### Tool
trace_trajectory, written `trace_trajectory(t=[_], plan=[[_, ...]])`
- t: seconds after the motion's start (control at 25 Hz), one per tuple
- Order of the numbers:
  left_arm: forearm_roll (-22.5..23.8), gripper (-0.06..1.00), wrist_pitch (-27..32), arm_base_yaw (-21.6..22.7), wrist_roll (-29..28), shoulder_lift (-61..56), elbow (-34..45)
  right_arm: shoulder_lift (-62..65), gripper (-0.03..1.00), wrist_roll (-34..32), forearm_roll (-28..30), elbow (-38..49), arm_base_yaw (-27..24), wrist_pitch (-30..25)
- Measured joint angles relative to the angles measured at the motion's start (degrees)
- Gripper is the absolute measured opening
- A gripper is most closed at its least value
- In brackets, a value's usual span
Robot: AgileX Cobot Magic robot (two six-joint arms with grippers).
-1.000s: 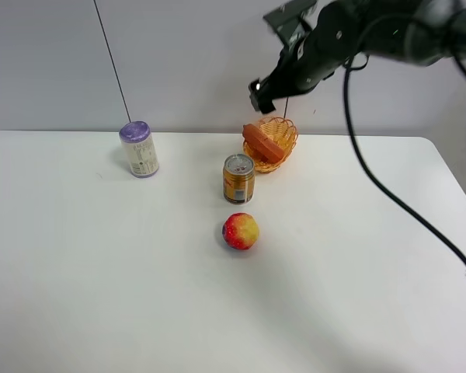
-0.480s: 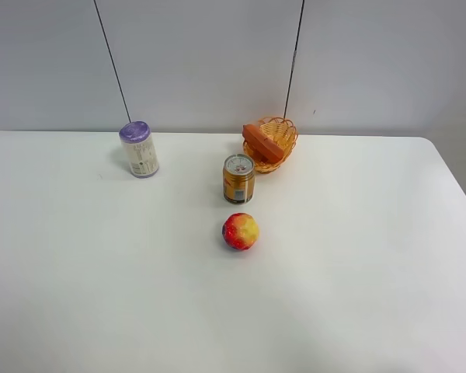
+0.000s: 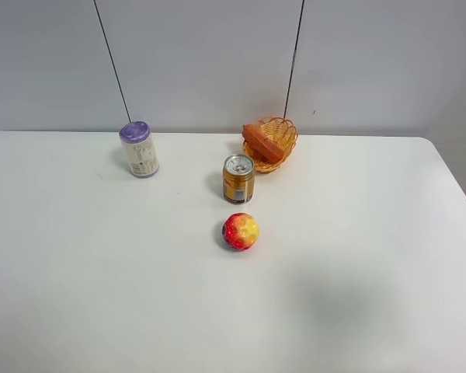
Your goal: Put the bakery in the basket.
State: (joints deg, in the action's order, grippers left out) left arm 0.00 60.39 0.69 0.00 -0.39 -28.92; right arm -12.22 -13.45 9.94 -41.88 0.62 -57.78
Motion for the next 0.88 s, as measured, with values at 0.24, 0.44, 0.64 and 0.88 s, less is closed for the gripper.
trace_trajectory(t=[0.24, 0.44, 0.64, 0.88], plan=[[0.0, 0.99, 0.0, 0.0, 0.0, 0.0, 0.0, 12.3, 0.95, 11.6, -10.5, 11.4, -2.9, -5.0], [0.0, 0.99, 0.0, 0.0, 0.0, 0.0, 0.0, 12.4, 0.95, 13.4, -12.1, 14.3, -2.9, -3.7], [0.0, 0.99, 0.0, 0.0, 0.0, 0.0, 0.0, 12.4, 0.95, 13.4, -11.8, 14.4, -2.9, -3.3], [0.0, 0.99, 0.0, 0.0, 0.0, 0.0, 0.0, 12.4, 0.95, 12.9, -11.5, 14.4, -2.9, -3.0]])
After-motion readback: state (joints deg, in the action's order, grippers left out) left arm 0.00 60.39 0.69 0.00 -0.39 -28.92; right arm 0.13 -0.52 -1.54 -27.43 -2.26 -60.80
